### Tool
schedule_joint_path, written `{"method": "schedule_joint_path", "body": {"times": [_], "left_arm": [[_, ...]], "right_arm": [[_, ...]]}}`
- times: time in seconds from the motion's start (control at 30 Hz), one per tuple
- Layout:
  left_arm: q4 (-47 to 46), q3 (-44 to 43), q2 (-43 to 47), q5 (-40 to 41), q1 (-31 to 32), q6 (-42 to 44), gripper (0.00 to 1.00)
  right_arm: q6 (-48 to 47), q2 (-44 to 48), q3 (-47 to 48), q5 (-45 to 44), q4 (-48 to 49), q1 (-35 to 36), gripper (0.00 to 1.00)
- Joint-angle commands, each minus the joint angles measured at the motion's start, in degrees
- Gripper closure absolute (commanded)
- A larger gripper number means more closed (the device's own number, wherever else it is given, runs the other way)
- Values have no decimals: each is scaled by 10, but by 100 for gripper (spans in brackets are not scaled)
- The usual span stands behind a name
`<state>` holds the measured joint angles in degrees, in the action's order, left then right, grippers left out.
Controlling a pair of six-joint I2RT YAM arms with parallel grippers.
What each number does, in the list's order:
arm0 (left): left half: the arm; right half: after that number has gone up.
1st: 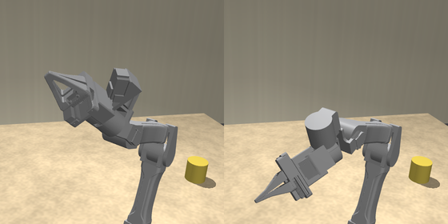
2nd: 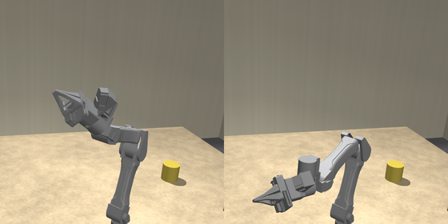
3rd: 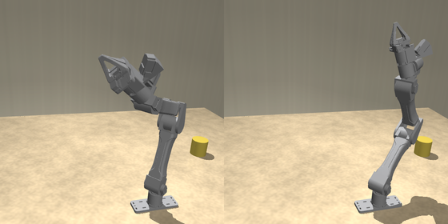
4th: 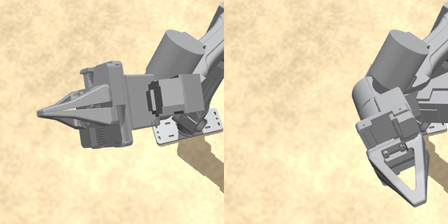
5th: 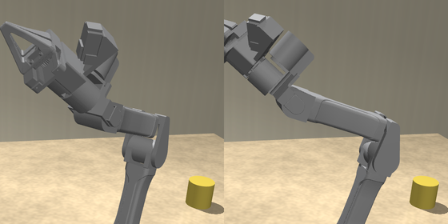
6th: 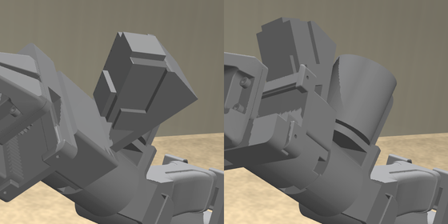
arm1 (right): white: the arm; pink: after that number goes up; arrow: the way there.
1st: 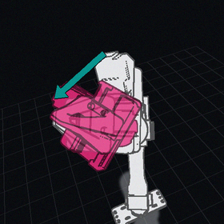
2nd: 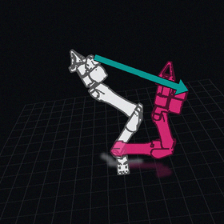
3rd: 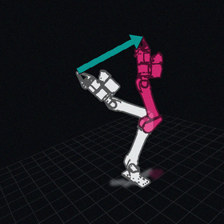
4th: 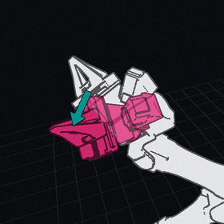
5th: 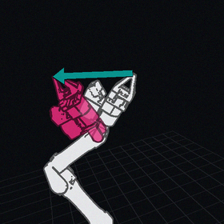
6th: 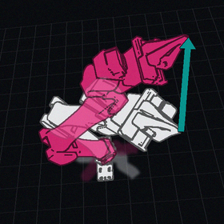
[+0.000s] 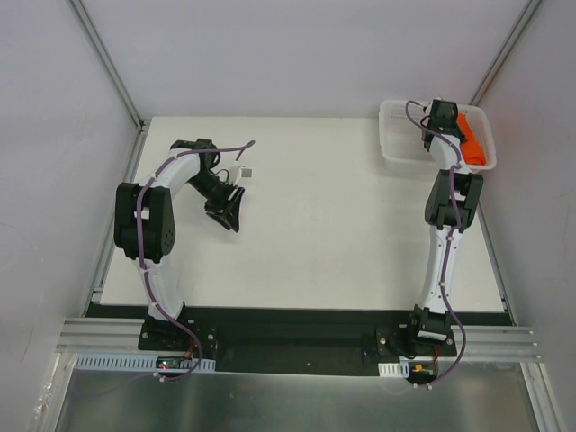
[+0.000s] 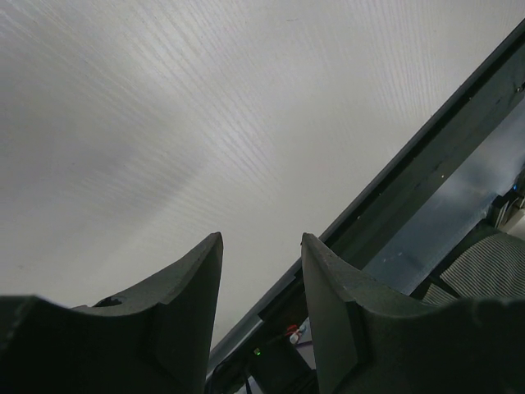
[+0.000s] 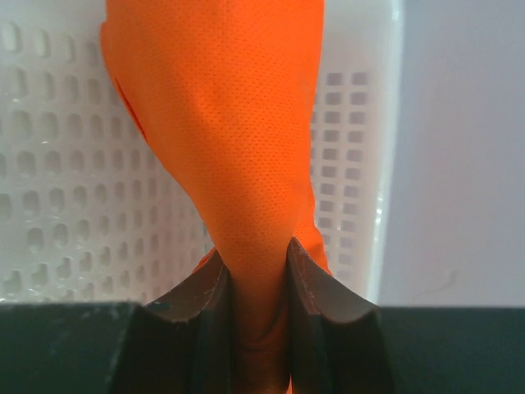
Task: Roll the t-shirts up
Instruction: Place the T-shirt in the bin.
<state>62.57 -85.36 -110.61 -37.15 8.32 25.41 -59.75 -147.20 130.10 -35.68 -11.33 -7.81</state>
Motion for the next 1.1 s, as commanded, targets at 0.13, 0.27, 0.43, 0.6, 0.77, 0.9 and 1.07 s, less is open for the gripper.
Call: {"method": "schedule_joint_path", "body": {"times": [0.13,0.27,0.43,0.6,0.77,0.9,1.07], "left_arm": [[23,-10,0,10,17,12,57],[24,-9,-4,13,23,10,57],[24,-14,-8,11,28,11,57],[24,-24,-14,8,28,12,57],[23,-36,-21,-2,28,12,57],[19,-45,-25,-9,28,10,57],[15,-53,-22,-10,28,10,57]], "right_arm": [[53,-58,81,-20,-102,-2,99],[54,-67,81,-20,-111,-3,99],[49,-67,82,-20,-99,-1,94],[20,-47,66,-37,-62,8,38],[-7,-2,31,-33,-19,16,15],[-10,32,-3,1,-23,27,4],[30,87,-41,41,-54,49,4]]}}
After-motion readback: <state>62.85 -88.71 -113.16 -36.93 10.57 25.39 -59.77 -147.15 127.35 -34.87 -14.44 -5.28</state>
